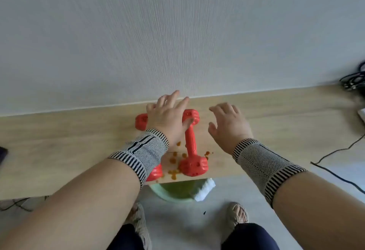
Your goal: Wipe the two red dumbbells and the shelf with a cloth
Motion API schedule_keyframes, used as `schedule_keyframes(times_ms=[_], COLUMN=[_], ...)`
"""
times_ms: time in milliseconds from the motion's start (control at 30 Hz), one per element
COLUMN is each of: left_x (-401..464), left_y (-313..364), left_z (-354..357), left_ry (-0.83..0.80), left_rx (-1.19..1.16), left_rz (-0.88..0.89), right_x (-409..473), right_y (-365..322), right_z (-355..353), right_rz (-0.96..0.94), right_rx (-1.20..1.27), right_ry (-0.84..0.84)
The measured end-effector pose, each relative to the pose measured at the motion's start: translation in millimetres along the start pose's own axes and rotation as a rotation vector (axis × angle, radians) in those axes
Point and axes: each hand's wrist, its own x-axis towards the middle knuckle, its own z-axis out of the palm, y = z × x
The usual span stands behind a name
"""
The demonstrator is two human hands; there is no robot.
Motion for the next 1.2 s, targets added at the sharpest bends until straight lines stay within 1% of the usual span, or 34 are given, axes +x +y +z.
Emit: schedule_keyframes(times_ms=[67, 133, 200, 267, 400, 533, 633, 767, 933, 1000, 1067, 1100, 1133, 1200], left_x=[8, 18, 24, 31, 38, 25, -2, -33, -67, -88, -109, -119, -127, -137], left_y=[-4, -14, -15, -16, -15, -21, -21, -18, -11, -5, 0, 2, 6, 14], left_z=[16, 32, 45, 57, 78, 89, 94, 105, 118, 123, 130, 137, 146, 171], left_ry=[0.005, -0.001, -0.010, 0.002, 0.121, 0.246, 0.265, 0.258, 0.345, 0.423, 0.529, 0.545, 0.518, 0.347], left_rx=[0.000, -0.027, -0.084, -0.096, -0.110, -0.190, -0.239, -0.258, -0.349, -0.403, -0.417, -0.393, -0.344, -0.186], left_rz=[0.000, -0.002, 0.014, 0.020, 0.065, 0.074, 0.085, 0.112, 0.067, 0.115, 0.237, 0.313, 0.376, 0.421], right_x=[5, 13, 24, 34, 40, 31, 16, -9, -38, -53, -66, -71, -76, -86], right_y=[5, 7, 10, 13, 14, 12, 10, 12, 17, 22, 30, 34, 37, 44], right_z=[25, 47, 70, 85, 108, 122, 126, 124, 128, 132, 131, 131, 131, 136], right_rz=[0.088, 0.219, 0.301, 0.307, 0.277, 0.258, 0.273, 0.277, 0.244, 0.247, 0.274, 0.288, 0.302, 0.333], right_rx=[0.083, 0.188, 0.353, 0.460, 0.642, 0.771, 0.805, 0.796, 0.808, 0.802, 0.816, 0.824, 0.814, 0.757], right_ry=[0.027, -0.030, -0.089, -0.108, -0.158, -0.110, -0.059, -0.035, 0.108, 0.206, 0.327, 0.352, 0.350, 0.312])
